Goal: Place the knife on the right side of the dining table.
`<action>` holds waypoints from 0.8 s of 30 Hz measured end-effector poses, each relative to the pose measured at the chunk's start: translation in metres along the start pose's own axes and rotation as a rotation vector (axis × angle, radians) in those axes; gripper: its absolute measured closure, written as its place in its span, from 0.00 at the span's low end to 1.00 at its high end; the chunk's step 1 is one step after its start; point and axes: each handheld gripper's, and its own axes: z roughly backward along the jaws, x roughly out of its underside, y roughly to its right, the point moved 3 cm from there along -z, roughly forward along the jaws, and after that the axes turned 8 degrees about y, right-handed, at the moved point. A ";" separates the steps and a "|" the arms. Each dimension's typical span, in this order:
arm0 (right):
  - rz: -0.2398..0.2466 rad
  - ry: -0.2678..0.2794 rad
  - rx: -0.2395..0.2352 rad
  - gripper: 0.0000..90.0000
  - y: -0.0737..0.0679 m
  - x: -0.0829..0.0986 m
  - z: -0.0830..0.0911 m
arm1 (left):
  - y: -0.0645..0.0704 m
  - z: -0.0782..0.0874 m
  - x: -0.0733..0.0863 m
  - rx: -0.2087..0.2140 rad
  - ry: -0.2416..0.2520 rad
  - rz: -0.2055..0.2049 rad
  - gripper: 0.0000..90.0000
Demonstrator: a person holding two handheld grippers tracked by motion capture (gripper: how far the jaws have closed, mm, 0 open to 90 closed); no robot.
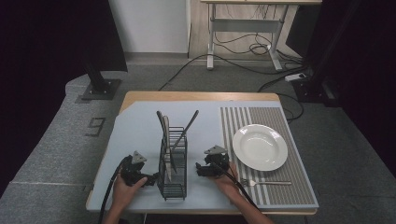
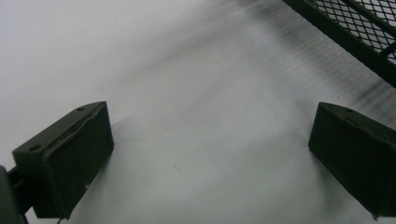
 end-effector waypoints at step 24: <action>-0.083 0.203 -0.125 0.24 0.006 -0.045 0.041 | 0.000 0.000 0.000 0.000 0.000 0.001 0.00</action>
